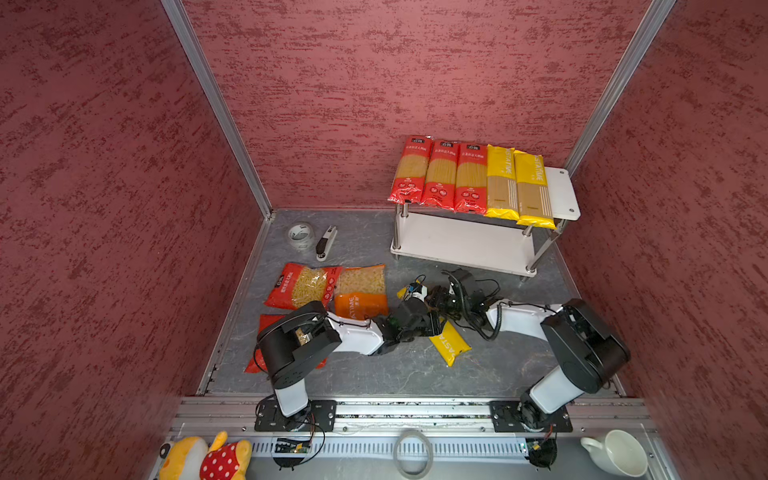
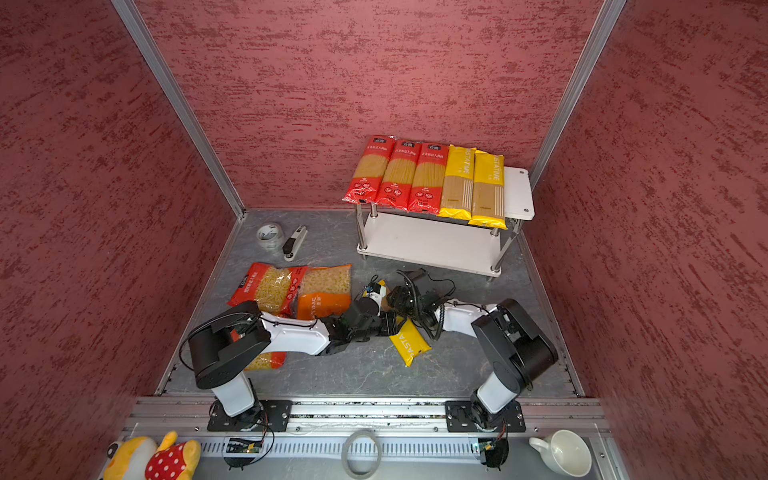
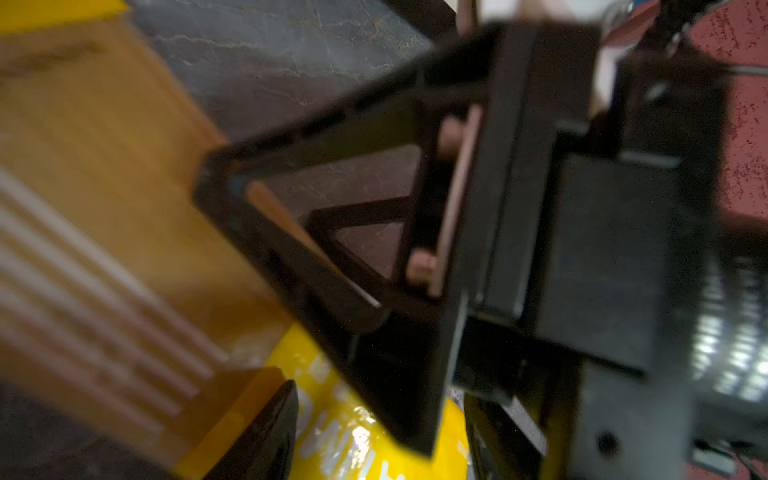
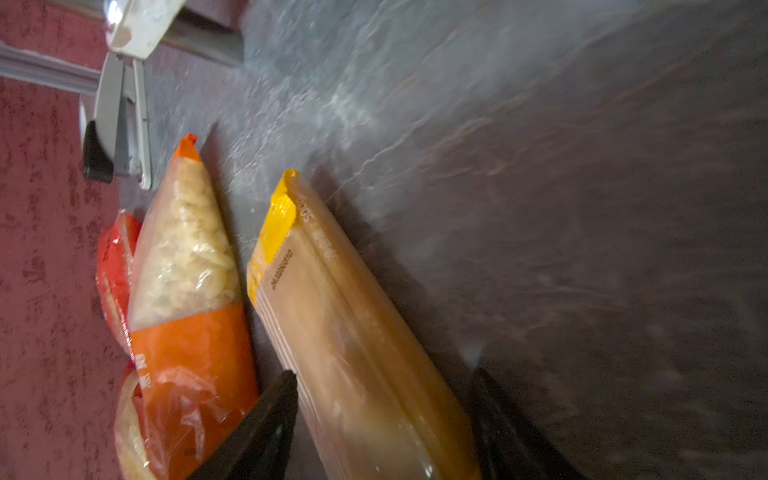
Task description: Place and organize the pasta boxes and bags onto the shelf
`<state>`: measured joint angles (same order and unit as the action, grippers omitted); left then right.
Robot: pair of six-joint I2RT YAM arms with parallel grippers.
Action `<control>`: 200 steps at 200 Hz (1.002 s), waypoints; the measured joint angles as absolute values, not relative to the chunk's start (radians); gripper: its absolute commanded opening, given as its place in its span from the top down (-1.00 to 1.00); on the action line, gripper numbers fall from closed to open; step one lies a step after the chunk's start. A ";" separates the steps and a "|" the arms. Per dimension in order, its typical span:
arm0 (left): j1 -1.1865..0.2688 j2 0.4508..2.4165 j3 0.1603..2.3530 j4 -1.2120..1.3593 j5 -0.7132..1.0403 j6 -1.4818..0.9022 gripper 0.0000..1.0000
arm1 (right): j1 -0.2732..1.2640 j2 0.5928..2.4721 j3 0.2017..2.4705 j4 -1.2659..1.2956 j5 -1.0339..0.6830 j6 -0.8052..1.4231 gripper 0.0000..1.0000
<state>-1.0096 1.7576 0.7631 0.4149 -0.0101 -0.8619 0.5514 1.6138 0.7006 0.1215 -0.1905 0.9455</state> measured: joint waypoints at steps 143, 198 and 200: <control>-0.621 1.723 0.865 0.270 0.056 -0.671 -0.29 | 0.939 1.292 0.645 -0.277 -0.128 0.916 -0.35; -0.636 1.776 0.865 0.290 0.094 -0.678 -0.29 | 0.883 1.435 0.643 -0.244 -0.204 0.863 -0.36; -0.638 1.776 0.865 0.293 0.096 -0.679 -0.29 | 0.876 1.436 0.643 -0.246 -0.204 0.858 -0.36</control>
<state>-0.6376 1.7763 0.8646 0.2928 0.0959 -0.6792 0.8764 1.4357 0.6430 -0.2459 -0.2043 0.8577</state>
